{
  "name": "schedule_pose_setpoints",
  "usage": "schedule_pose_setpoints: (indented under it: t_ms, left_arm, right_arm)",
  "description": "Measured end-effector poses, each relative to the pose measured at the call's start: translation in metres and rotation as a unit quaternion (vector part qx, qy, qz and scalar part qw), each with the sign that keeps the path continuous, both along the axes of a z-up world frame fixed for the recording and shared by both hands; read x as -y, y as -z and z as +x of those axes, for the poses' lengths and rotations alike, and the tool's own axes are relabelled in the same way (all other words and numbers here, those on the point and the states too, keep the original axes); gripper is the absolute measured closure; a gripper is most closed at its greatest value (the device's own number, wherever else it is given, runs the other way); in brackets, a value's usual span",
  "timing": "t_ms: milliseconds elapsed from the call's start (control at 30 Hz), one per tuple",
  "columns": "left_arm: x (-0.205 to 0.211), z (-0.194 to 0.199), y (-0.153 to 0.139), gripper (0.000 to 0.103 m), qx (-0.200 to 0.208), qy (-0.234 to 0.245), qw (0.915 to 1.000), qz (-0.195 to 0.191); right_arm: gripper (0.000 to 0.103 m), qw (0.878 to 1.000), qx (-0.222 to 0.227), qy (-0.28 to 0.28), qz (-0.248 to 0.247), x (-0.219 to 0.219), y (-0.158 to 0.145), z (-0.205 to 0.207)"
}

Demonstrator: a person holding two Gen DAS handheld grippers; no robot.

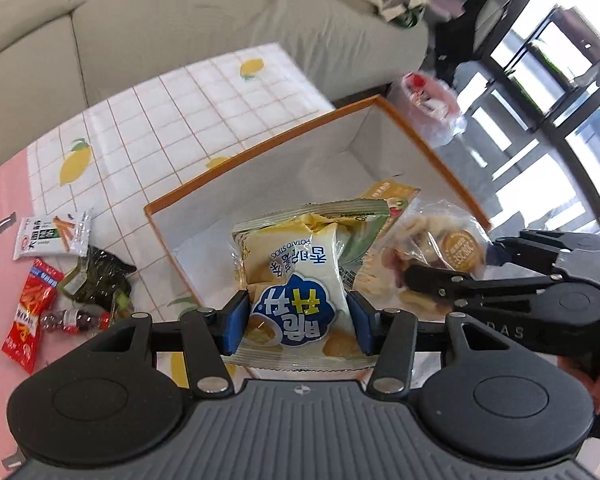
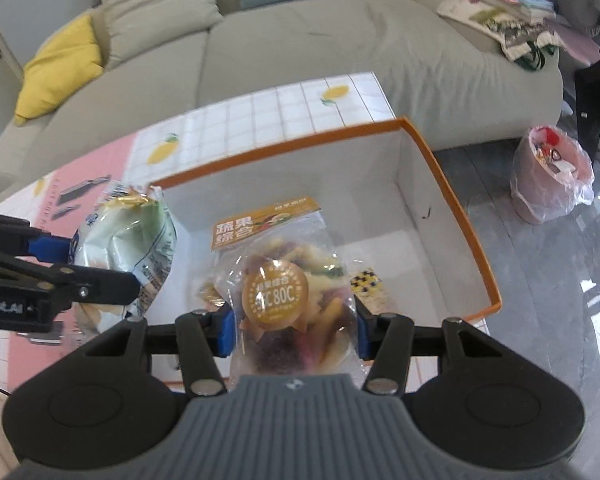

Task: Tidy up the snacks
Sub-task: 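Lower both bags into the orange box and open both tools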

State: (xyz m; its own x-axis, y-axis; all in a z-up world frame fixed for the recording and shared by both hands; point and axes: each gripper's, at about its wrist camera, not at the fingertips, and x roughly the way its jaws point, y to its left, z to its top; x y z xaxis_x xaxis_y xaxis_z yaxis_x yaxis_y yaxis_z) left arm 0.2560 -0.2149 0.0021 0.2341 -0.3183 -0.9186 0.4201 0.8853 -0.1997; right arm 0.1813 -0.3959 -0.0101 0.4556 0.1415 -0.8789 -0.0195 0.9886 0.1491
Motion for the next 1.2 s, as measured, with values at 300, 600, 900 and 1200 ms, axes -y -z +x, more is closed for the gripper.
schedule_pose_setpoints:
  t_ms: [300,600,900,1200]
  left_arm:
    - [0.029,0.046,0.04,0.043,-0.034,0.007,0.9978,0.056]
    - [0.04,0.064,0.072,0.043,-0.056,0.011,0.9957,0.073]
    - [0.036,0.07,0.079,0.023,-0.046,0.004,0.9965,0.07]
    - [0.025,0.068,0.062,0.015,-0.035,-0.006,0.9987,0.036]
  right_arm:
    - [0.051,0.998,-0.043,-0.026,-0.032,0.004,0.048,0.056]
    - [0.051,0.994,-0.058,-0.061,-0.068,0.0,0.078,0.085]
    - [0.047,0.993,-0.074,-0.073,-0.062,-0.005,0.094,0.098]
    - [0.029,0.994,-0.055,-0.067,-0.07,-0.009,0.084,0.095]
